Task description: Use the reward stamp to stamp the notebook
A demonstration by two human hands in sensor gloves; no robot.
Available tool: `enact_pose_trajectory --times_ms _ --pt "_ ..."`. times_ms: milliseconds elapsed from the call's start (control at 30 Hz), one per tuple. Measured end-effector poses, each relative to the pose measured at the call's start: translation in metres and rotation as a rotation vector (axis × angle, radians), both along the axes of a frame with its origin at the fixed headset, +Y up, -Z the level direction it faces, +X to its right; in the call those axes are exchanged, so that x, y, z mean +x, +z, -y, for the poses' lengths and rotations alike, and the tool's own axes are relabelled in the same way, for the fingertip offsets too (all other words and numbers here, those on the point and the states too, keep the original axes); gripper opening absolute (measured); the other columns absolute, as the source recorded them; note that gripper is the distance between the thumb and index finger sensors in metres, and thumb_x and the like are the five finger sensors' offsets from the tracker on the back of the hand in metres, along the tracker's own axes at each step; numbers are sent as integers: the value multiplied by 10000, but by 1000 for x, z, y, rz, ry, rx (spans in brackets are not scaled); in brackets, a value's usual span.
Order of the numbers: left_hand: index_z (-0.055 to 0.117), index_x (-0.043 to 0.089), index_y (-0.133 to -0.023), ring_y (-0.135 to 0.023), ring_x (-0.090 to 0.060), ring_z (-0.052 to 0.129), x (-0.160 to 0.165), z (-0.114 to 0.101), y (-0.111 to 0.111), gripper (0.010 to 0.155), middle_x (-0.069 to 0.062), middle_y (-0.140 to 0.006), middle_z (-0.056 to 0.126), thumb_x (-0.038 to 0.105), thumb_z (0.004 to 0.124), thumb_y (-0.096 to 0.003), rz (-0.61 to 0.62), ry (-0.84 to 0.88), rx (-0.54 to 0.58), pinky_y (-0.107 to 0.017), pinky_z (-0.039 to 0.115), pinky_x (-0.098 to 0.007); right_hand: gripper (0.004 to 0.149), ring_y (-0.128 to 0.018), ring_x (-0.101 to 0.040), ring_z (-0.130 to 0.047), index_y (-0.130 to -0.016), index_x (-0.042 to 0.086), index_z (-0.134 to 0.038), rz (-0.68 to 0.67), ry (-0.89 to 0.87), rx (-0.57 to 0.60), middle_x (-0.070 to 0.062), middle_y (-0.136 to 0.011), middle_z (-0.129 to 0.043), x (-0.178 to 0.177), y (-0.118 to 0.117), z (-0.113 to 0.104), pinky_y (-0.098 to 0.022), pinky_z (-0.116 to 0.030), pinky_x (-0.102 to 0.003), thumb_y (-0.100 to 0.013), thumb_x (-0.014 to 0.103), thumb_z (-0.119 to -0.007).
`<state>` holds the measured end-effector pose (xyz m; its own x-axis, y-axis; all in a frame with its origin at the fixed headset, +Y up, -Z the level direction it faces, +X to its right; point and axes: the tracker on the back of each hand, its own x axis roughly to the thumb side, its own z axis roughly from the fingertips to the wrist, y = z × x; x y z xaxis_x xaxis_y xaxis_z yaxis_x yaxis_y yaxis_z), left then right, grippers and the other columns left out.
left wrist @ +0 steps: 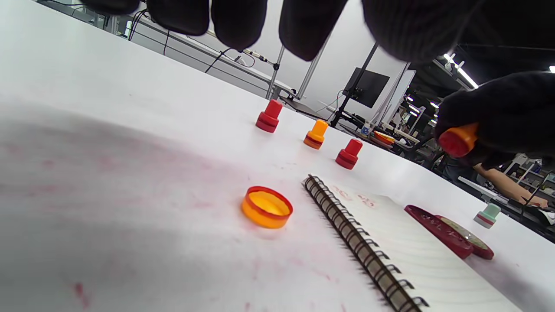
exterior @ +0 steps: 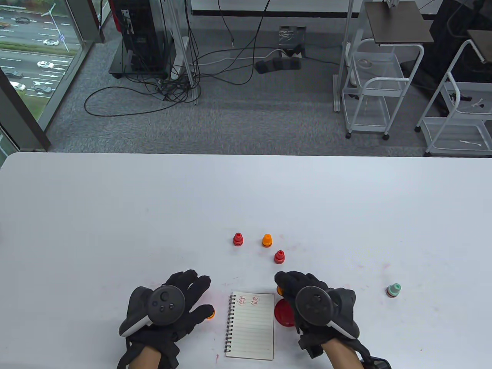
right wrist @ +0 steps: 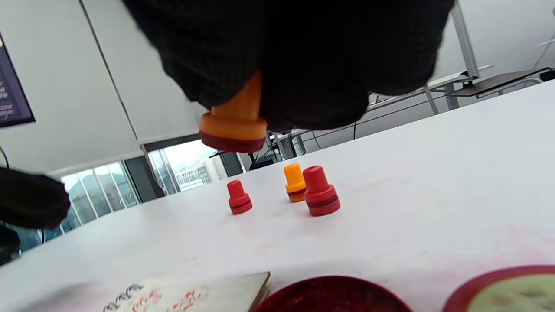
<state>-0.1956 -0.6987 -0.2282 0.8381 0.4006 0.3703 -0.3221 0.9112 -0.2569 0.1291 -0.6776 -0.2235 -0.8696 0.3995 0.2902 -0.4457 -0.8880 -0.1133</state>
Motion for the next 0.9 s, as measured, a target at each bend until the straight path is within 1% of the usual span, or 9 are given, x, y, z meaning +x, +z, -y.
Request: enact_pose_trajectory --times_ms 133,200,267,400,500,667,767,900 --pt "527 221 -1177 -1076 -523 506 6 7 -1 809 -217 -1215 459 572 732 -477 18 -32 -19 -733 531 -692 430 -549 -268 -992 -822 246 -865 73 -134 72 -91 -813 -963 21 11 3 -403 -882 -384 -392 257 -849" --pt "531 219 -1173 -1073 -516 516 9 12 -2 807 -200 -1213 470 546 760 -471 29 -55 -37 -733 535 -688 430 -534 -269 -995 -822 238 -868 90 -181 75 -98 -805 -966 27 15 5 -392 -884 -383 -393 257 -851" --pt "540 202 -1165 -1060 -494 552 13 16 -3 804 -180 -1198 504 518 785 -467 41 -81 -53 -733 540 -681 431 -535 -268 -995 -823 241 -866 89 -183 78 -98 -805 -966 29 16 5 -394 -884 -381 -393 259 -850" --pt "572 172 -1134 -989 -424 648 21 24 -5 774 -158 -1119 610 464 817 -460 54 -171 -51 -728 566 -648 430 -529 -264 -998 -822 242 -867 86 -170 87 -98 -801 -969 28 18 6 -390 -886 -379 -393 262 -849" --pt "591 165 -1121 -945 -396 686 26 30 -7 756 -131 -1069 667 442 828 -458 60 -231 -60 -724 577 -634 430 -527 -262 -999 -821 241 -868 80 -154 87 -95 -802 -969 27 18 7 -388 -887 -378 -392 263 -849" --pt "588 164 -1122 -928 -386 696 32 39 -9 760 -128 -1054 677 431 835 -455 76 -273 -95 -723 581 -630 431 -526 -262 -999 -822 239 -868 77 -144 88 -99 -800 -969 27 19 7 -387 -887 -378 -392 263 -848" --pt "595 162 -1121 -917 -379 687 34 41 -10 760 -128 -1044 681 424 843 -451 76 -291 -87 -725 575 -626 431 -525 -263 -999 -823 237 -867 77 -142 85 -101 -799 -970 27 19 7 -386 -887 -378 -393 262 -848" --pt "591 188 -1116 -921 -346 626 36 45 -11 750 -103 -1052 634 410 846 -447 68 -355 -114 -733 550 -623 431 -526 -262 -999 -823 236 -868 77 -141 82 -101 -798 -971 27 19 7 -385 -888 -378 -393 262 -848"
